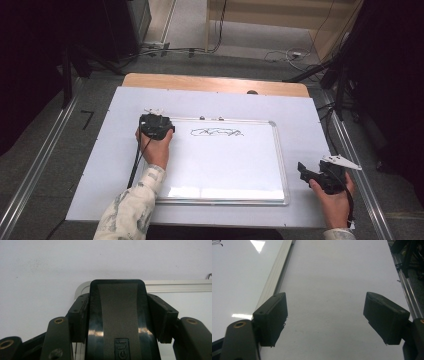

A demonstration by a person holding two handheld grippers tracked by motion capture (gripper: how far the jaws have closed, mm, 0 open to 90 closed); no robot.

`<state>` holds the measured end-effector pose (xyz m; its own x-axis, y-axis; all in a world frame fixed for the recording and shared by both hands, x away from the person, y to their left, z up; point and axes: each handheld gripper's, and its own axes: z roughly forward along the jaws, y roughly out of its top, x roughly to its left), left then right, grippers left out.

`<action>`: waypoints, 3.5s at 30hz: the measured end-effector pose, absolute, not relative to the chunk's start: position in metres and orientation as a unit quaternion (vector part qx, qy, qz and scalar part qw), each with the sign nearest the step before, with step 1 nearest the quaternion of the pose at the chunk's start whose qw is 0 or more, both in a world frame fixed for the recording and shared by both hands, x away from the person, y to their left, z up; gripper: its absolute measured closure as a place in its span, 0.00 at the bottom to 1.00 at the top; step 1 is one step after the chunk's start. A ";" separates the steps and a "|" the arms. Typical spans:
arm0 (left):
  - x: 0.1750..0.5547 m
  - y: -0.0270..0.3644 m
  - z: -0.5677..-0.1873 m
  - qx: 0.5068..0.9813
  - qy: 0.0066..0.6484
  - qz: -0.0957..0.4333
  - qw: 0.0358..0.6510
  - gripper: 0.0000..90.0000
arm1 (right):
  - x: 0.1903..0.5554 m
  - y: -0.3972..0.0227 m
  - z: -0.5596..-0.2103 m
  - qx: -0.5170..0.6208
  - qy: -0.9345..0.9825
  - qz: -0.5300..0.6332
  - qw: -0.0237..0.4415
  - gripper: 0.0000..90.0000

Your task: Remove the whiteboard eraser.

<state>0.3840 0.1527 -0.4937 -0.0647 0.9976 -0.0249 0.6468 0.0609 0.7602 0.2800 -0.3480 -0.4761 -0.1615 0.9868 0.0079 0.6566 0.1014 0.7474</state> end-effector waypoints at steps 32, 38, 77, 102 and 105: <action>0.379 0.156 -0.493 0.632 0.651 0.287 0.307 0.46 | 0.281 -0.347 -0.477 0.593 0.695 0.313 0.259 0.20; 0.374 0.157 -0.492 0.633 0.648 0.278 0.318 0.46 | 0.280 -0.348 -0.476 0.593 0.693 0.316 0.261 0.20; 0.364 0.129 -0.463 0.652 0.613 0.257 0.365 0.46 | 0.280 -0.346 -0.477 0.590 0.697 0.316 0.256 0.20; 0.373 0.115 -0.469 0.660 0.611 0.247 0.362 0.46 | 0.280 -0.345 -0.477 0.588 0.699 0.317 0.256 0.20; 0.374 0.112 -0.468 0.662 0.609 0.247 0.362 0.46 | 0.280 -0.344 -0.477 0.588 0.699 0.317 0.256 0.20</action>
<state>0.3736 0.1124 -0.4681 0.1375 0.9839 -0.1142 0.6266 0.0029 0.7793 0.2798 -0.3444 -0.4765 -0.1785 0.9838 0.0146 0.6589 0.1085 0.7443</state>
